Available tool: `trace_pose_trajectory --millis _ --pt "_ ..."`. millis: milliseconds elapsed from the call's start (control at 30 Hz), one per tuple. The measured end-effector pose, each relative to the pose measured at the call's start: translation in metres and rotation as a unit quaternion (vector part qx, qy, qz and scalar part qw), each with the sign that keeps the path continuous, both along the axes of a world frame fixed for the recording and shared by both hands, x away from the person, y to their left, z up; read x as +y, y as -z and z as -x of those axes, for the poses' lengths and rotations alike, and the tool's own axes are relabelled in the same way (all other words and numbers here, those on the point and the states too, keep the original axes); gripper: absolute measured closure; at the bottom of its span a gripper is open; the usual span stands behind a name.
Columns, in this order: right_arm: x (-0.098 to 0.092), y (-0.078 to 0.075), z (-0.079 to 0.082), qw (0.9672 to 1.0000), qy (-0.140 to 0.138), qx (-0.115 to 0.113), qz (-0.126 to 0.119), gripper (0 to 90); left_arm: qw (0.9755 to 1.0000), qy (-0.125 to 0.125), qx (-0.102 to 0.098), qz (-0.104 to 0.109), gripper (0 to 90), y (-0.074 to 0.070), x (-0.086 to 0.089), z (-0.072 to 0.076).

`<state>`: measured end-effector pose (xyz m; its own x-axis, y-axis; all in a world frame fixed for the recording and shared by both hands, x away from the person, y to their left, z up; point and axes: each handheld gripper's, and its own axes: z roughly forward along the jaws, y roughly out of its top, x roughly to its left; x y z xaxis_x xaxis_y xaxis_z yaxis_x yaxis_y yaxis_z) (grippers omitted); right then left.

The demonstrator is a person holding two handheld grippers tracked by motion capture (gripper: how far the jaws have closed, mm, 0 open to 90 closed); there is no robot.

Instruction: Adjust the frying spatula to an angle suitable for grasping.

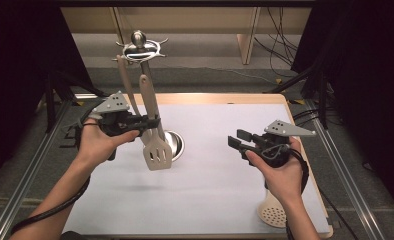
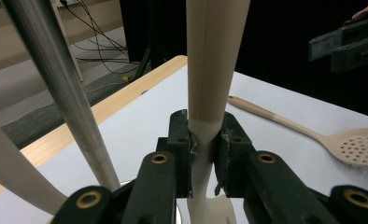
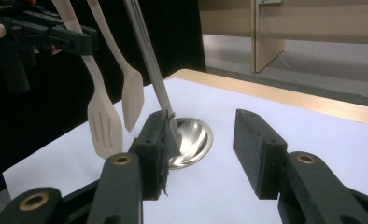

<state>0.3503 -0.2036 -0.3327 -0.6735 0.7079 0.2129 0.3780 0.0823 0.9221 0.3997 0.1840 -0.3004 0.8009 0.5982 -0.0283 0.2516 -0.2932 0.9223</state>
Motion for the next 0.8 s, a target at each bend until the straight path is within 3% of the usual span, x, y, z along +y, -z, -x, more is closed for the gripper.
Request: trace_pose_trajectory --millis 100,800 --pt "0.001 -0.001 0.002 0.9999 0.0 0.011 -0.002 56.4 1.0 0.0 0.001 0.004 77.5 -0.003 0.001 -0.001" --pt "0.001 0.001 -0.001 1.0 -0.001 -0.004 0.008 56.4 1.0 -0.009 0.002 -0.002 77.5 -0.014 0.009 -0.011"
